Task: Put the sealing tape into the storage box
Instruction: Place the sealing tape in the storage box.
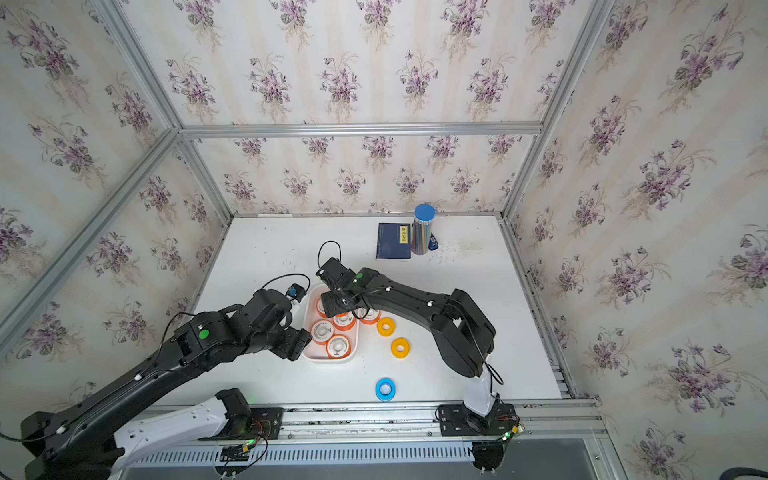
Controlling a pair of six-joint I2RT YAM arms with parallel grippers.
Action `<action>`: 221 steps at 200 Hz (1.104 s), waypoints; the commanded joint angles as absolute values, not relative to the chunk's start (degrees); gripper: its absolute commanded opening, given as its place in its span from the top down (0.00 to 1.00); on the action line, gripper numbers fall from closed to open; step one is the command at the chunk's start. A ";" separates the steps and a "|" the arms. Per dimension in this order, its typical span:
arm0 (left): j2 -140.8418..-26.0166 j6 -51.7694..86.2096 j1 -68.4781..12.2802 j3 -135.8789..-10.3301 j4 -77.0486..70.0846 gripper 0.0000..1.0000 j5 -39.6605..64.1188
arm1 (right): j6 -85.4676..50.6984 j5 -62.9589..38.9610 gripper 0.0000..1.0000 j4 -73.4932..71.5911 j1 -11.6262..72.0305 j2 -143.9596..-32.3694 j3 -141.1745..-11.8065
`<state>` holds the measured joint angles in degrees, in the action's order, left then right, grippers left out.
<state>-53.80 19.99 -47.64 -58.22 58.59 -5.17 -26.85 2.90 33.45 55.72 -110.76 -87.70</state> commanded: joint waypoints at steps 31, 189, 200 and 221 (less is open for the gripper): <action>-53.13 19.96 -47.64 -57.83 57.93 0.15 -5.89 | -25.12 0.19 0.39 35.46 55.87 -118.70 -95.84; -53.97 20.04 -47.63 -57.88 58.33 0.14 -6.42 | -23.03 5.18 0.39 40.51 55.89 -129.89 -108.31; -53.90 20.12 -47.61 -57.78 58.25 0.14 -6.49 | -22.94 5.44 0.39 40.76 55.89 -130.48 -108.92; -53.94 20.09 -47.64 -57.75 58.26 0.14 -6.42 | -22.79 5.09 0.39 41.55 55.88 -131.56 -110.60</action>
